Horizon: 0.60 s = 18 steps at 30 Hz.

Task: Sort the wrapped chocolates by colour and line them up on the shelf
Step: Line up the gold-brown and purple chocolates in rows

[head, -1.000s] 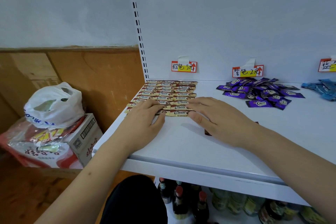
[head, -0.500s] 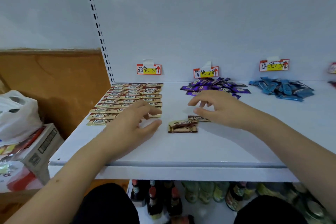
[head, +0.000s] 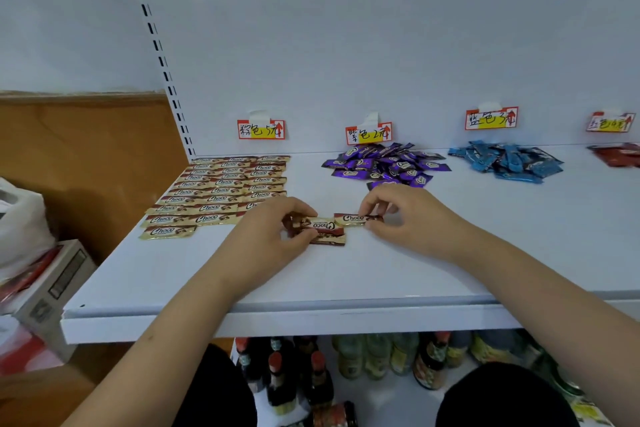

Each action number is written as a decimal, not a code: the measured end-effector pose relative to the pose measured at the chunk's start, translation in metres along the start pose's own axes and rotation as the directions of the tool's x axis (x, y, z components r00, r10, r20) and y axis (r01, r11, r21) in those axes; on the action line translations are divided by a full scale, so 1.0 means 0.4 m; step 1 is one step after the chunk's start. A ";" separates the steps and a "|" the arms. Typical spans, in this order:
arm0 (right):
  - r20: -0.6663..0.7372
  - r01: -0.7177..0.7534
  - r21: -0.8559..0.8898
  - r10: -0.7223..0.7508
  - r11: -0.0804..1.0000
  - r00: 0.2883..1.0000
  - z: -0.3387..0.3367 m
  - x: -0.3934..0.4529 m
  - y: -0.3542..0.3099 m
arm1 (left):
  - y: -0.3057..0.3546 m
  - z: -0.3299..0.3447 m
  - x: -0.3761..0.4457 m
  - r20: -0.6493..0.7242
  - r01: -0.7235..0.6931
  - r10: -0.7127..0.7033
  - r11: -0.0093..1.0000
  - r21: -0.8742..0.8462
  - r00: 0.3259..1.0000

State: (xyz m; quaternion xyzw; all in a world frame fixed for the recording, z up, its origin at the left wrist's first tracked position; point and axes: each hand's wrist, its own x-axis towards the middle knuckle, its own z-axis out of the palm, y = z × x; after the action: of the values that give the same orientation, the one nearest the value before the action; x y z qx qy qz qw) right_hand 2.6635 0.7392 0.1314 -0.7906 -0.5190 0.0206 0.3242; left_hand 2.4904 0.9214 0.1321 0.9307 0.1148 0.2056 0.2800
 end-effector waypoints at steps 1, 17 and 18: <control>-0.013 0.001 0.013 0.000 1.000 1.000 0.002 -0.001 -0.001 | 0.002 -0.001 -0.002 -0.017 0.014 -0.015 1.000 -0.020 1.000; -0.085 -0.004 0.291 0.030 0.957 0.996 0.034 0.056 -0.093 | -0.054 -0.143 -0.075 -0.069 0.266 -0.443 0.648 -0.714 0.894; -0.065 0.002 0.295 0.018 0.956 0.998 0.051 0.068 -0.111 | -0.063 -0.162 -0.084 -0.072 0.259 -0.447 0.634 -0.729 0.891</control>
State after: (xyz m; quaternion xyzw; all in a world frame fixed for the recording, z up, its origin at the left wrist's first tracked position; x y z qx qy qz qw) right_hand 2.6326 0.7829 0.1472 -0.7359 -0.4958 0.0727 0.4553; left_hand 2.4291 0.9616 0.1564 0.6788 0.2429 0.2877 0.6304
